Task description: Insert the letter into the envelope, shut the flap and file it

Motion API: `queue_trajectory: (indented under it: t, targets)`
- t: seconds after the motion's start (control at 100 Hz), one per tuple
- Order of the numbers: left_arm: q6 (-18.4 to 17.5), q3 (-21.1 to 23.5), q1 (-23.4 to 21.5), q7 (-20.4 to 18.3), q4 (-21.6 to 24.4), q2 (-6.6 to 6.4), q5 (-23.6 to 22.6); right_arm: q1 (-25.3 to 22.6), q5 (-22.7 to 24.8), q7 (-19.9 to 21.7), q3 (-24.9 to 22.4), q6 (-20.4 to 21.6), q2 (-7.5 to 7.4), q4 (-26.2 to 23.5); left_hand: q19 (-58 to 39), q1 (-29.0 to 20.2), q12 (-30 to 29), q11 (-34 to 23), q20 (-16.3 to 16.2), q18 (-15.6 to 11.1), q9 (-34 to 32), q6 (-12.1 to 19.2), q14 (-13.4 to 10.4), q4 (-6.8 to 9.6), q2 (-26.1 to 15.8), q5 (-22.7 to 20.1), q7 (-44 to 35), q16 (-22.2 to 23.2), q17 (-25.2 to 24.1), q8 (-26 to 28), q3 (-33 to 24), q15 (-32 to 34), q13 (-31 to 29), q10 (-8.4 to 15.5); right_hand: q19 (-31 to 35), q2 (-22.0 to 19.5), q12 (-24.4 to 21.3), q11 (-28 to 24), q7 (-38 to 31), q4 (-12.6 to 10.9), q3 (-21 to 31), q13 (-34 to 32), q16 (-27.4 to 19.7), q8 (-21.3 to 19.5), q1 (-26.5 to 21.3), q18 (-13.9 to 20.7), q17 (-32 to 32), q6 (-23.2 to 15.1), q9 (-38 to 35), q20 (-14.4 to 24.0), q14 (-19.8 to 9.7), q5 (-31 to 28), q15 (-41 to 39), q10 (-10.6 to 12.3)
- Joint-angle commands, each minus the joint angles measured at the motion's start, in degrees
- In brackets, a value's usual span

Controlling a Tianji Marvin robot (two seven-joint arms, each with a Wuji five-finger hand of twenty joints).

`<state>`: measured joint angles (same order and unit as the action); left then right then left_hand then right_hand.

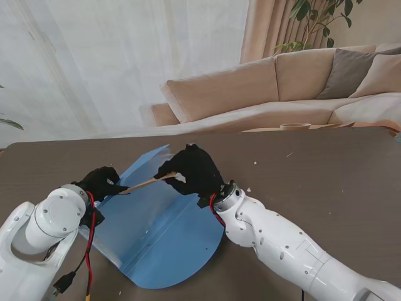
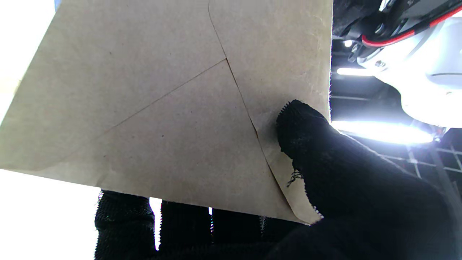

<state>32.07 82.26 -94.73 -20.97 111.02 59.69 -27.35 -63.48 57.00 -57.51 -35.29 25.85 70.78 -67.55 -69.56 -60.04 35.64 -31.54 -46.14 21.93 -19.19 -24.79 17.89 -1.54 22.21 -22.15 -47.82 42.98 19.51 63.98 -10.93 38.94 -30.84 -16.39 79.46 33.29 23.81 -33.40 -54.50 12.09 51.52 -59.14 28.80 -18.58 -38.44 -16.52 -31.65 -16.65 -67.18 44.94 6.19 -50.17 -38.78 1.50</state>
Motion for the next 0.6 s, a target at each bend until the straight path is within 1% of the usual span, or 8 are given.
queue_trajectory:
  t: [0.0,0.11,0.23,0.44,0.59]
  targets:
    - [0.77,-0.21,0.47,-0.82,0.71,0.41,0.82,0.85,0.77,0.59,0.48,-0.06,-0.18,0.77,-2.99,-7.76,0.58,-0.94,0.79,2.00,-0.53,3.18,1.07,-0.37,-6.85,2.30,-8.26,1.60,1.90,5.46,-2.89,6.86,-7.03,0.59,-0.72,-1.23,-0.31,0.86,-2.48,0.29,1.81,-0.35,-1.07,-0.27,-0.80,1.86,0.07,-6.07,-1.67,-0.68,-2.45,-1.94,1.23,1.75]
    - [1.89,-0.34,1.07,-0.66,0.58,0.47,1.99,1.91,1.60,0.02,1.61,-0.28,-0.41,1.69,-3.16,-7.95,0.57,-0.90,0.76,2.19,-0.33,3.08,1.18,-0.36,-7.07,2.50,-8.17,1.60,2.04,5.58,-2.73,6.97,-7.13,0.45,-0.93,-1.40,-0.29,1.11,-2.47,0.30,1.78,-0.27,-1.16,-0.36,-0.53,2.34,0.09,-6.66,-1.69,-0.82,-2.95,-1.72,1.62,2.23]
    - [2.60,-0.46,1.57,-0.37,0.54,0.54,2.27,1.90,1.45,0.08,1.69,-0.12,-0.34,1.90,-3.27,-8.23,0.59,-0.94,0.76,2.31,-0.31,2.97,1.14,-0.33,-7.17,2.59,-8.10,1.58,2.13,5.73,-2.47,7.07,-7.27,0.38,-0.98,-1.35,-0.18,1.22,-2.71,0.32,1.86,-0.40,-1.16,-0.64,-0.54,2.48,0.06,-7.05,-1.73,-0.88,-2.98,-1.67,1.80,2.32]
    - [3.73,-0.85,2.37,-0.25,0.24,0.53,2.13,1.16,1.57,1.83,0.74,0.12,-0.90,0.60,-3.37,-8.46,0.58,-0.90,0.78,2.18,-0.12,3.11,1.02,-0.28,-7.43,2.80,-7.98,1.55,2.25,5.93,-2.03,7.12,-7.23,0.48,-1.08,-1.72,0.13,1.32,-3.28,0.43,1.69,-0.21,-1.10,-1.92,-0.68,2.71,0.08,-8.10,-1.43,-0.97,-3.12,-1.49,2.04,2.45]
    - [4.35,-0.49,2.36,0.52,0.08,0.75,3.03,1.07,2.30,2.53,0.75,-0.24,-1.43,-0.11,-3.40,-8.68,0.58,-0.90,0.77,2.34,-0.09,3.12,1.17,-0.21,-7.45,2.78,-7.89,1.54,2.15,5.99,-1.72,7.18,-7.30,0.47,-1.13,-1.82,0.28,1.32,-3.21,0.45,1.52,-0.19,-1.02,-2.67,-0.66,2.84,0.08,-8.78,-1.29,-1.01,-3.30,-1.48,2.10,2.72]
